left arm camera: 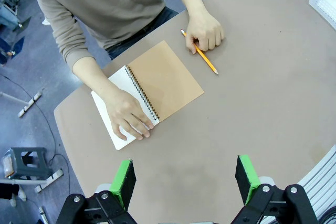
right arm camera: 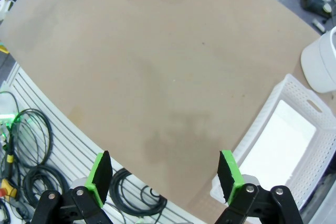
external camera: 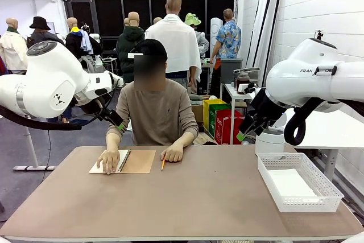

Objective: Sort the paper based on its condition.
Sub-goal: If a person hands you a paper, place it in the Organizing basket , and if it's crumpled, put it in the Trash can.

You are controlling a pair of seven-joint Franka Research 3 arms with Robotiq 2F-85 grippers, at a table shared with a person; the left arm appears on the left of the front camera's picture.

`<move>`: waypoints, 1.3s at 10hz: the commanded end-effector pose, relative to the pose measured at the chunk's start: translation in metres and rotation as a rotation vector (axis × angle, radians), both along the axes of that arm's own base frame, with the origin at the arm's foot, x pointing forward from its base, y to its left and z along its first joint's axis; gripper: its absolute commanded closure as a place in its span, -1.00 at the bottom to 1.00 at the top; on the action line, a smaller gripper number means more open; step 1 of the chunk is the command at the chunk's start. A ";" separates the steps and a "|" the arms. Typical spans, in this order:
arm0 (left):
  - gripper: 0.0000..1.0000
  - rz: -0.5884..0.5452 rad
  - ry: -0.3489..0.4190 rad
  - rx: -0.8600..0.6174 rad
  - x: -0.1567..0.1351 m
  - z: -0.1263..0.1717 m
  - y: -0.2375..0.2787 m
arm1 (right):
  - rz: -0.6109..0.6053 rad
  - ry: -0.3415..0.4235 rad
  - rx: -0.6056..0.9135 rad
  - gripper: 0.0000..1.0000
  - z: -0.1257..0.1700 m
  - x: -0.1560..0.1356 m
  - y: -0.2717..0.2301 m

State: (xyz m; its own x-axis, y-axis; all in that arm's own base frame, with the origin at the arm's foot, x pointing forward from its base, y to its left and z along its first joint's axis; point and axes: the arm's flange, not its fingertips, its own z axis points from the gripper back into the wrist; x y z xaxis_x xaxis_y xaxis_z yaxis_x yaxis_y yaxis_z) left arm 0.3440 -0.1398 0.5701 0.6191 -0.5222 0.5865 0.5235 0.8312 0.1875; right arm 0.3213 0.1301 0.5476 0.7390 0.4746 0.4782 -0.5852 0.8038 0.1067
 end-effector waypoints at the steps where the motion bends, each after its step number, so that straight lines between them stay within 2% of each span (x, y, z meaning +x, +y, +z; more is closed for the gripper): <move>1: -1.00 0.001 0.000 0.000 0.000 0.000 0.000 | 0.004 0.010 -0.002 -1.00 0.002 0.000 0.000; 13: -1.00 0.001 0.000 0.000 0.000 0.000 0.000 | 0.004 0.010 -0.002 -1.00 0.002 0.000 0.000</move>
